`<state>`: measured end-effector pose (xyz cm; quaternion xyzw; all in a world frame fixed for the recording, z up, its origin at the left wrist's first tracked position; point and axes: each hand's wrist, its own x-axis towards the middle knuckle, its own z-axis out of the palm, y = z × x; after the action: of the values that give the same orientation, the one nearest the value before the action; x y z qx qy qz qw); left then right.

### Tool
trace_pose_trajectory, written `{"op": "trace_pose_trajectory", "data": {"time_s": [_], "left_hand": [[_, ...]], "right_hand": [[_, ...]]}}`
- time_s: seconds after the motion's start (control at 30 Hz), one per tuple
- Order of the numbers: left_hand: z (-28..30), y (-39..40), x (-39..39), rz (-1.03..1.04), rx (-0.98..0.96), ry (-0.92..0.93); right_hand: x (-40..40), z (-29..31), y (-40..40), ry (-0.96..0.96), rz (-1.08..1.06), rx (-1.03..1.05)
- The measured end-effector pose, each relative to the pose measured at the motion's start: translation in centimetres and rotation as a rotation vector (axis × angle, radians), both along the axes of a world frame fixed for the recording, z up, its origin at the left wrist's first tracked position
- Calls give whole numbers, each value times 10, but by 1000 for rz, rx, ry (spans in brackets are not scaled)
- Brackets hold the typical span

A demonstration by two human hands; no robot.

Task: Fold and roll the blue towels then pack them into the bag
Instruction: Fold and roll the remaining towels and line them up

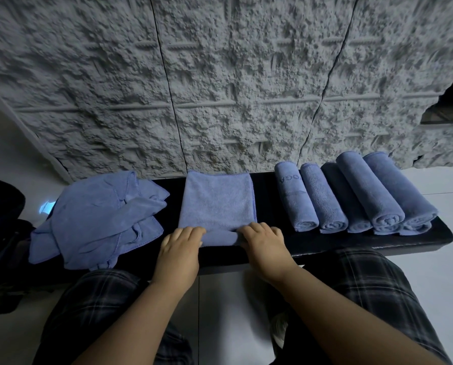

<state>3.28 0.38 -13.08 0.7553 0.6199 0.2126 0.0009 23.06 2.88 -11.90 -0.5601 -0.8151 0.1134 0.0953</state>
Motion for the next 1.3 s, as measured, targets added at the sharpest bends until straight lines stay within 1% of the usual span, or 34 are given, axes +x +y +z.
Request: {"op": "trace_pose_trajectory", "data": {"time_s": [0.07, 0.1, 0.13, 0.23, 0.33, 0.43, 0.53, 0.6, 0.67, 0.7, 0.83, 1.03, 1.13, 1.3], "left_hand": [[-1, -2, -1, 10, -34, 21], [2, -4, -1, 20, -78, 36], [6, -4, 0, 29, -124, 51], [12, 0, -2, 45, -236, 107], [18, -3, 0, 55, -180, 83], [11, -3, -4, 67, -13, 21], [11, -2, -4, 14, 54, 62], [9, -5, -1, -20, 64, 88], [5, -7, 3, -19, 73, 90], [4, -8, 4, -18, 71, 91], [3, -10, 3, -14, 67, 77], [2, -10, 4, 3, -14, 93], [2, -8, 3, 11, -43, 80], [2, -1, 0, 20, -88, 7]], "right_hand": [[2, 8, 0, 157, -70, -190], [3, 12, -1, 211, -81, -242], [4, 14, -2, 227, -70, -263], [3, 20, -4, 189, -81, -331], [0, 16, -3, 170, -200, -349], [-2, 15, -5, 85, -255, -274], [-2, 12, -8, 16, -264, -174], [-4, 11, -9, 41, -242, -48], [-4, 8, -10, 93, -166, 89], [-6, 7, -11, 116, -124, 114], [-16, 6, -18, 47, -27, 158], [-12, 0, -15, 83, -24, 193], [-11, -3, -14, 68, -24, 196], [-8, -3, -10, -1, -7, 222]]}}
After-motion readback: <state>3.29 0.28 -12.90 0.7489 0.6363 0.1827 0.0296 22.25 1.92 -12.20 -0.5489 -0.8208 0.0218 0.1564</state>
